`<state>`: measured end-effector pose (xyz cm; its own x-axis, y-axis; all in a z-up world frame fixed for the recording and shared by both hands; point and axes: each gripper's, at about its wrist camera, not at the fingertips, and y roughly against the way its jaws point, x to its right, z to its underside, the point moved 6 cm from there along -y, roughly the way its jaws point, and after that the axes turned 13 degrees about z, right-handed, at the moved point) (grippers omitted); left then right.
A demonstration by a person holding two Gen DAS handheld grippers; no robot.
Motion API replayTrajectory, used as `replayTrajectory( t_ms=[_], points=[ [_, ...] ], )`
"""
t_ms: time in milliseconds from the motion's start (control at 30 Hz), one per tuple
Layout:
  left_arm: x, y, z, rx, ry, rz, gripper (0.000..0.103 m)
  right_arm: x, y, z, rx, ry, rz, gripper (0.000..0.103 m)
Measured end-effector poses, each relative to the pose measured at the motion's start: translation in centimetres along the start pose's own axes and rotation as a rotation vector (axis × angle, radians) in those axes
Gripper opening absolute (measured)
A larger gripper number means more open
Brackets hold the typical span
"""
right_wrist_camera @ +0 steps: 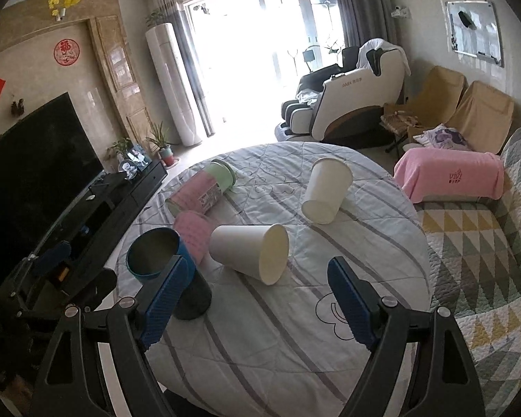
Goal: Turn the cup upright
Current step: 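Withdraw the right tool while the left tool moves toward the pink can, then grasp the lying pink can near its green end with the left tool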
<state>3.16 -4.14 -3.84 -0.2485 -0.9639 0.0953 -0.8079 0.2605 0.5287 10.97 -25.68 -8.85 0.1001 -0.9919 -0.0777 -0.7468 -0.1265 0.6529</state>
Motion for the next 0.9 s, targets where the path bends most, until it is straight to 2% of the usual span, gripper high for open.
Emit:
replayTrajectory(
  t_ms=[67, 167, 300, 400, 600, 700, 767, 833, 900],
  points=[
    [0.2, -0.1, -0.3, -0.012, -0.020, 0.008, 0.103, 0.4, -0.3, -0.2, -0.011, -0.006, 0.003, 0.084],
    [-0.2, -0.2, -2.0, -0.027, -0.034, 0.065, 0.103, 1.0, -0.6, -0.6, -0.019, -0.010, 0.004, 0.084],
    [-1.7, -0.7, -5.1, -0.030, -0.041, 0.075, 0.103, 1.0, -1.3, -1.5, -0.030, -0.012, -0.012, 0.084],
    [-2.1, -2.4, -7.1, -0.091, -0.093, 0.089, 0.103, 0.4, -2.4, -3.1, -0.042, -0.003, -0.015, 0.084],
    [-3.4, -9.4, -10.3, -0.275, -0.183, 0.116, 0.103, -1.5, -6.1, -7.4, -0.094, 0.040, -0.016, 0.084],
    [-4.6, -12.6, -11.2, -0.366, -0.180, 0.099, 0.103, -2.1, -8.8, -9.0, -0.150, 0.058, -0.011, 0.084],
    [-5.3, -15.4, -11.8, -0.427, -0.194, 0.131, 0.103, -2.4, -11.0, -10.0, -0.199, 0.073, -0.016, 0.084],
    [-6.5, -18.1, -11.6, -0.514, -0.184, 0.110, 0.103, -2.4, -12.6, -10.5, -0.233, 0.062, -0.026, 0.084],
    [-7.1, -20.0, -11.3, -0.558, -0.186, 0.120, 0.103, -2.3, -14.4, -11.2, -0.262, 0.067, -0.014, 0.084]
  ],
)
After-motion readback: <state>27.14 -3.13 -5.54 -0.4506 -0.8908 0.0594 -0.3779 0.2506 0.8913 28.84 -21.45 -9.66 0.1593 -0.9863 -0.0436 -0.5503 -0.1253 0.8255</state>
